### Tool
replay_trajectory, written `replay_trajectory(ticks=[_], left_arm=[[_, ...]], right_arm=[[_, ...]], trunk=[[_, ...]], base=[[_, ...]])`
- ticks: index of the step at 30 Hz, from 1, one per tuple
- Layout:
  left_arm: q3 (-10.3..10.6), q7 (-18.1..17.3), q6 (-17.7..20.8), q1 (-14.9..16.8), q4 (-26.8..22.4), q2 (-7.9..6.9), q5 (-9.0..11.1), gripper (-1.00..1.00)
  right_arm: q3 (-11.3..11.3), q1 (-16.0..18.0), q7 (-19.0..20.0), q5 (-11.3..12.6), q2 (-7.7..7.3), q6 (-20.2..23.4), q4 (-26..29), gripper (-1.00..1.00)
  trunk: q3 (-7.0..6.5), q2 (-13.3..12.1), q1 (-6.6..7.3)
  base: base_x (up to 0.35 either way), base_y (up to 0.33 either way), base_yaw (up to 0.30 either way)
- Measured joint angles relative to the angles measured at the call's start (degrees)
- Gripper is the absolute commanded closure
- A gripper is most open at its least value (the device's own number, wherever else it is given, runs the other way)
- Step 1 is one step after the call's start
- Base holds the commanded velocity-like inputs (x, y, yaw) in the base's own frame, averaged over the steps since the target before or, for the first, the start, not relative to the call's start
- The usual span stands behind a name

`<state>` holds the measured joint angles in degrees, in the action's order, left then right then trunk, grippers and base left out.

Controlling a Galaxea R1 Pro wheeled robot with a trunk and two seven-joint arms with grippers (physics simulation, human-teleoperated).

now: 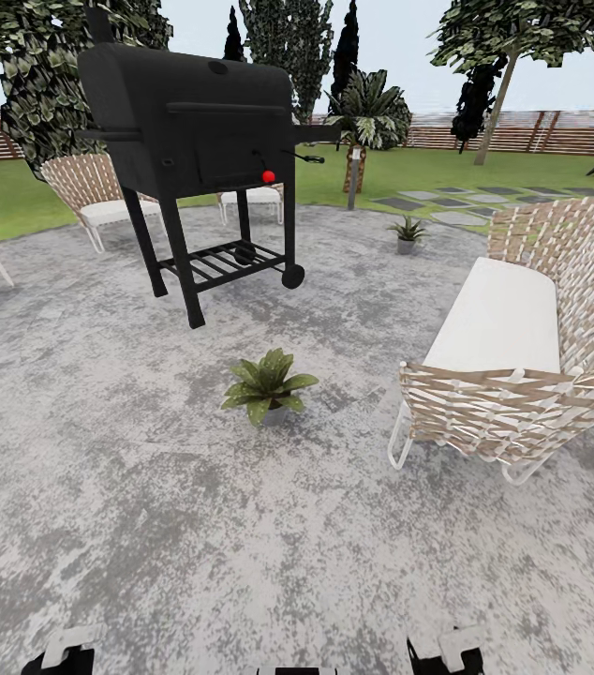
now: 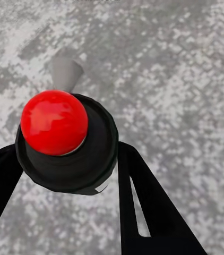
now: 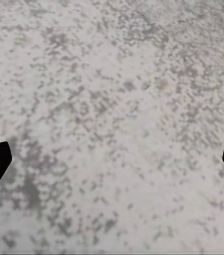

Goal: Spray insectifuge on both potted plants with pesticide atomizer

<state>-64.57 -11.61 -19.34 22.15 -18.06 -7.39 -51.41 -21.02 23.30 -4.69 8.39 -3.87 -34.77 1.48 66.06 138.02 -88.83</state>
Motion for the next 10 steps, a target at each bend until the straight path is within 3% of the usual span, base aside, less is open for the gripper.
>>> replay_trajectory(ticks=[10], left_arm=[[-0.1,0.1,0.0,0.0,-0.4,-0.44,0.1,1.0]], right_arm=[[0.0,-0.1,0.0,0.0,0.0,0.0,0.0,-1.0]], trunk=[[0.0,0.0,0.0]], base=[[0.0,0.0,0.0]])
